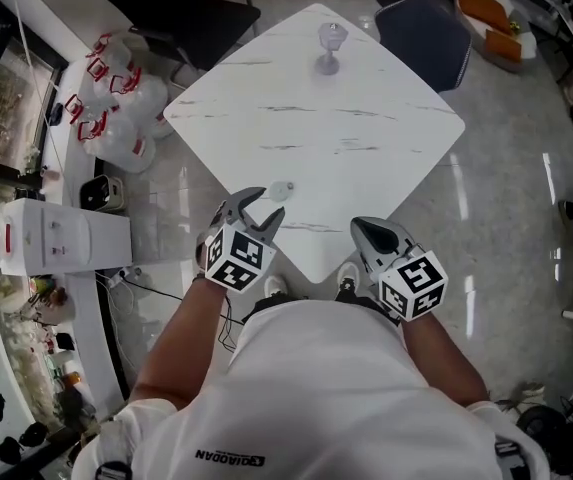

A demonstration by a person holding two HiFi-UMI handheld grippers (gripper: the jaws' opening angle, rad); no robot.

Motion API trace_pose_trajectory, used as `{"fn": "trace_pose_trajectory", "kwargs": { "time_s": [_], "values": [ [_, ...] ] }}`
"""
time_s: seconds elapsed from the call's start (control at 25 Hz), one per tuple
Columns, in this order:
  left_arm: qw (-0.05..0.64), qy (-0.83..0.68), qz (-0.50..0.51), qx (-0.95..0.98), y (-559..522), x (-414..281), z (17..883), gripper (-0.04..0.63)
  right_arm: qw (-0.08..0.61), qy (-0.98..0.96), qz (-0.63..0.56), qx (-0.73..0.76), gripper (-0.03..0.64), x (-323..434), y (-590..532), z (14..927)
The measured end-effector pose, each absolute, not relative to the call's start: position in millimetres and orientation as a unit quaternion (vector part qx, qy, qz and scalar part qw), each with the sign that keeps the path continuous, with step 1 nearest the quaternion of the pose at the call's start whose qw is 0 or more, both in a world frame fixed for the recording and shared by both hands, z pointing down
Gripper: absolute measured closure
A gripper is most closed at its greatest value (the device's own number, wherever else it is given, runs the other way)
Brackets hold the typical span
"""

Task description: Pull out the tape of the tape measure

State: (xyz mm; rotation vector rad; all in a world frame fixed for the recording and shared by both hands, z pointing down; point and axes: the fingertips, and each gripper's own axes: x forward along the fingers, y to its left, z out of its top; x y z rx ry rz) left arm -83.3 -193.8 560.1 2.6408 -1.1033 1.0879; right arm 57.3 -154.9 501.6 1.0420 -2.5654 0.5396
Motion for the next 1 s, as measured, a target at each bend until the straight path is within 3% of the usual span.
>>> {"fn": "trace_pose_trajectory", "kwargs": {
  "time_s": [1.0],
  "values": [
    [0.136, -0.296, 0.469, 0.821, -241.1, -85.6, 712.8, 0.383, 0.193, -0.879, 0.258, 0.351, 0.612, 72.3, -159.8, 557.5]
  ]
}}
